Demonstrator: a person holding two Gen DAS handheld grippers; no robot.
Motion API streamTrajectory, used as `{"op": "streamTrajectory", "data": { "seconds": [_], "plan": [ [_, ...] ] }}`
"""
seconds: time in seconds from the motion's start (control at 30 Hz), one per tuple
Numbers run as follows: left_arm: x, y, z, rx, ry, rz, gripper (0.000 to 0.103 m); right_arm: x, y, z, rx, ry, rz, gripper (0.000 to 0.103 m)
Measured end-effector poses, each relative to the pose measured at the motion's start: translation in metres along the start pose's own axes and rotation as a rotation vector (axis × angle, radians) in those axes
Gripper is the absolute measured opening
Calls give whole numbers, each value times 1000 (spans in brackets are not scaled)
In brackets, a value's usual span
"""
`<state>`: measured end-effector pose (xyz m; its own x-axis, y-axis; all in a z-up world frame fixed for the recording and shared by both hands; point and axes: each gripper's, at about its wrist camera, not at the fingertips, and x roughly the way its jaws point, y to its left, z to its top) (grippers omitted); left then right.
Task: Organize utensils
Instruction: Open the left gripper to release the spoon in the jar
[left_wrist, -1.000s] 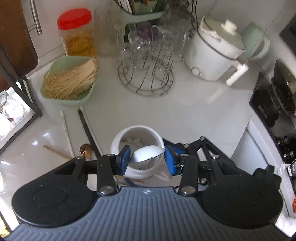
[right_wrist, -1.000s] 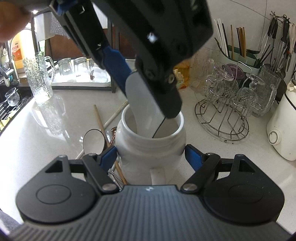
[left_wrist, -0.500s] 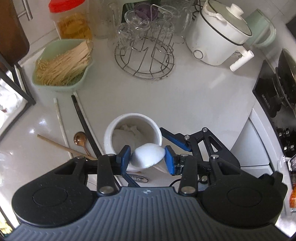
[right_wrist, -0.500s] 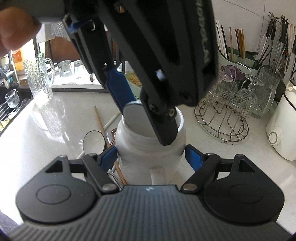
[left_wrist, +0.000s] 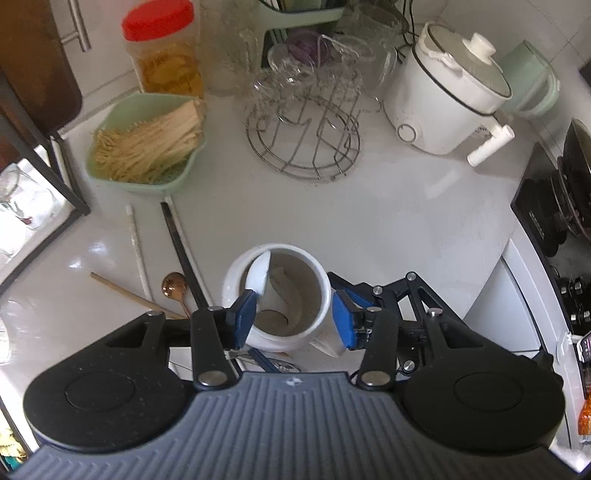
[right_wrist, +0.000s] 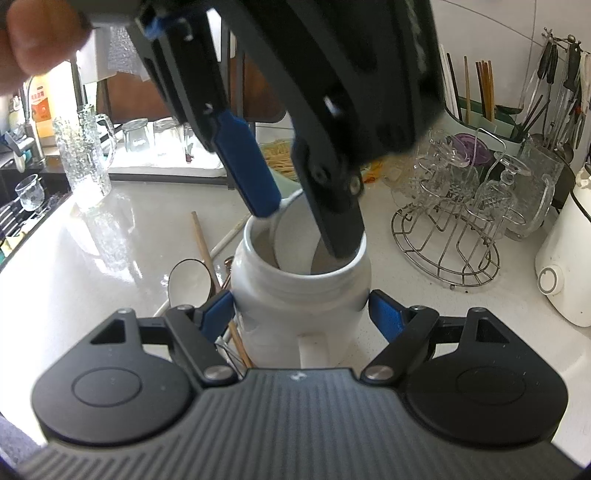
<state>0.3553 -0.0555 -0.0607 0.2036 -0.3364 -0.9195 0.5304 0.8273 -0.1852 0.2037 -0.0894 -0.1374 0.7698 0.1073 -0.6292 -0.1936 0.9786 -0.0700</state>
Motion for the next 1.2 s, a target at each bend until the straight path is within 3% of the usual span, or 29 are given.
{"op": "streamTrajectory", "data": {
  "seconds": [0.33,0.77,1.0,1.2],
  "plan": [
    [-42,0,-14,-6,-157,47,53,1,1,2,5,7,0,82],
    [-92,4,-61,-42,-386,108,53,2,-1,5,-1,26,14,82],
    [-103,19,-88,-110,-457,141,53,3,1,5,13,25,7,82],
    [-105,40,-106,-205,-452,151,53,4,0,8,35,45,2,82]
  ]
}}
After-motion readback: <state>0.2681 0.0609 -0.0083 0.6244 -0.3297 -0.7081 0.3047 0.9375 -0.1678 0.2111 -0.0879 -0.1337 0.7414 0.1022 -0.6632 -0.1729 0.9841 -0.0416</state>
